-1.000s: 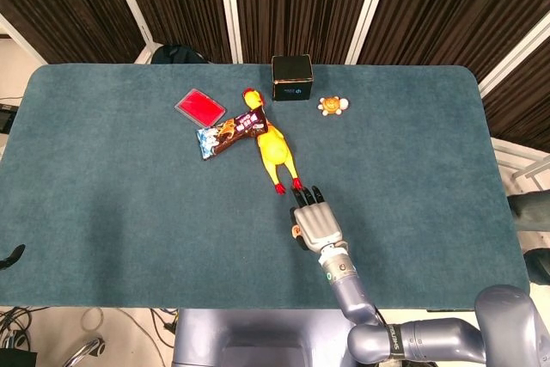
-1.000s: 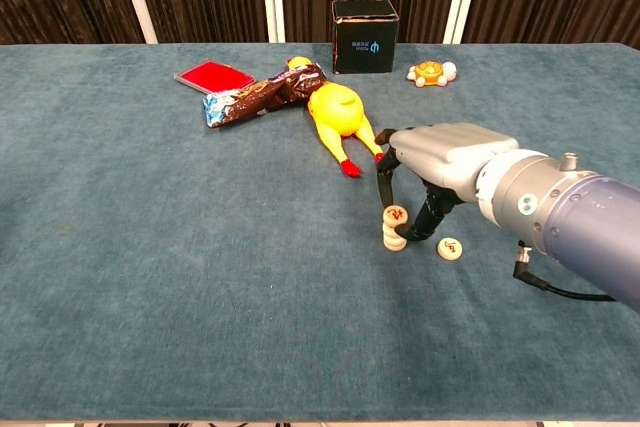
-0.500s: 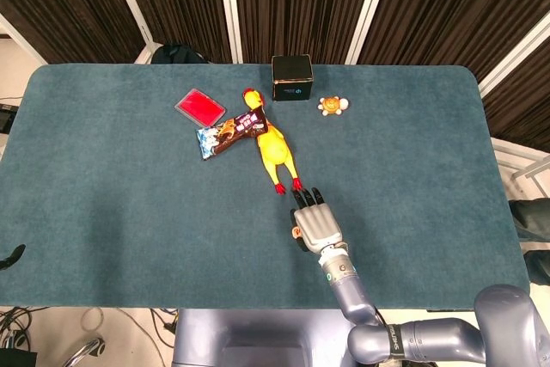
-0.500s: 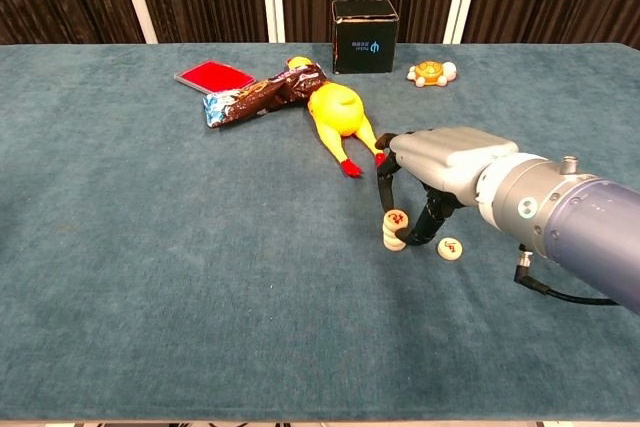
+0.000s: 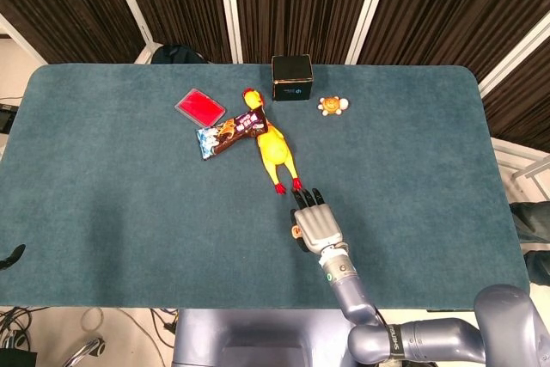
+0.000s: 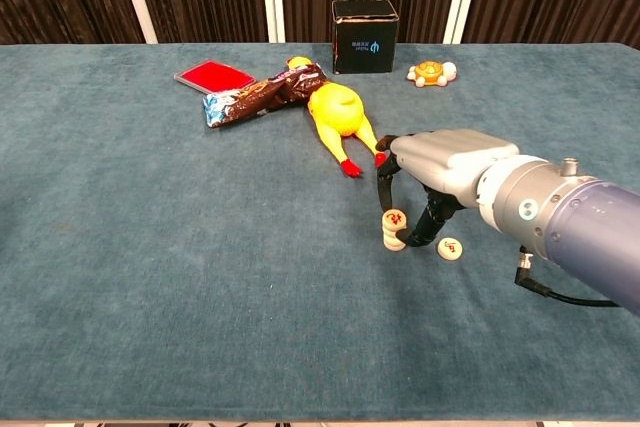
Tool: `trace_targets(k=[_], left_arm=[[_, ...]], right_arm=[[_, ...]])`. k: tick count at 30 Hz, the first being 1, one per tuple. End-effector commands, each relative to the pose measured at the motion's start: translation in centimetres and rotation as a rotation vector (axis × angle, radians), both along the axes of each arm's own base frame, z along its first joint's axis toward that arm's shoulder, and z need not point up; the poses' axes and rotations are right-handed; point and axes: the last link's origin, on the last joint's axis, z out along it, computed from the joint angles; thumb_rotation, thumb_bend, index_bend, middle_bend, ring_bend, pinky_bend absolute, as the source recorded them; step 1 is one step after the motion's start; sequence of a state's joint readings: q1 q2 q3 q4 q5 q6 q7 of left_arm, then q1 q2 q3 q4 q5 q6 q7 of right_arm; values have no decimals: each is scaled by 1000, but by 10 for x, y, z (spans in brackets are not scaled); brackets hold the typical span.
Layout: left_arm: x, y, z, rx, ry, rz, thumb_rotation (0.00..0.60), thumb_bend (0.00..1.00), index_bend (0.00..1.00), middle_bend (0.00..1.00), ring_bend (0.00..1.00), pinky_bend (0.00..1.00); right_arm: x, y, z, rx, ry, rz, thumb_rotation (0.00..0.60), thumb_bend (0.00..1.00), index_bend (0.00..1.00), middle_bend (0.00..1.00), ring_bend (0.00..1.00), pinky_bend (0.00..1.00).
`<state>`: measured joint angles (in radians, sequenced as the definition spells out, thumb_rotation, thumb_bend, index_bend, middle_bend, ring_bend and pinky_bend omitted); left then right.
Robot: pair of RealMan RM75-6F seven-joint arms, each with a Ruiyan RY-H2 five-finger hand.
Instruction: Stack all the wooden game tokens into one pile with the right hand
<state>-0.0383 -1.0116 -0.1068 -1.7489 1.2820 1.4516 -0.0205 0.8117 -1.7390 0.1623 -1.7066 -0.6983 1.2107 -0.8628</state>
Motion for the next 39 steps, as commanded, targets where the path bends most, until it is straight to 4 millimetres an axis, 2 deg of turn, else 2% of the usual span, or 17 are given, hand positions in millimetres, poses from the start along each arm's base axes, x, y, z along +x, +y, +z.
trace_targets(k=[1, 8, 19, 27, 39], left_arm=[[0, 0, 0, 0, 0, 0, 600, 186, 119, 0, 0, 168], [0, 0, 0, 0, 1, 1, 600, 187, 119, 0, 0, 168], [0, 0, 0, -1, 3, 1, 600, 187, 119, 0, 0, 167], [0, 0, -1, -1, 5, 1, 600, 187, 119, 0, 0, 167], [0, 0, 0, 0, 4, 2, 600, 187, 119, 0, 0, 168]], right_arm=[[-1, 0, 0, 1, 3, -2, 600, 390, 449, 0, 0, 0], [-1, -1, 2, -5, 2, -2, 600, 390, 447, 0, 0, 0], [-4, 3, 18, -17, 7, -8, 600, 390, 425, 0, 0, 0], [-24, 15, 34, -19, 13, -58, 600, 390, 418, 0, 0, 0], [-41, 26, 18, -54, 13, -74, 600, 391, 418, 0, 0, 0]])
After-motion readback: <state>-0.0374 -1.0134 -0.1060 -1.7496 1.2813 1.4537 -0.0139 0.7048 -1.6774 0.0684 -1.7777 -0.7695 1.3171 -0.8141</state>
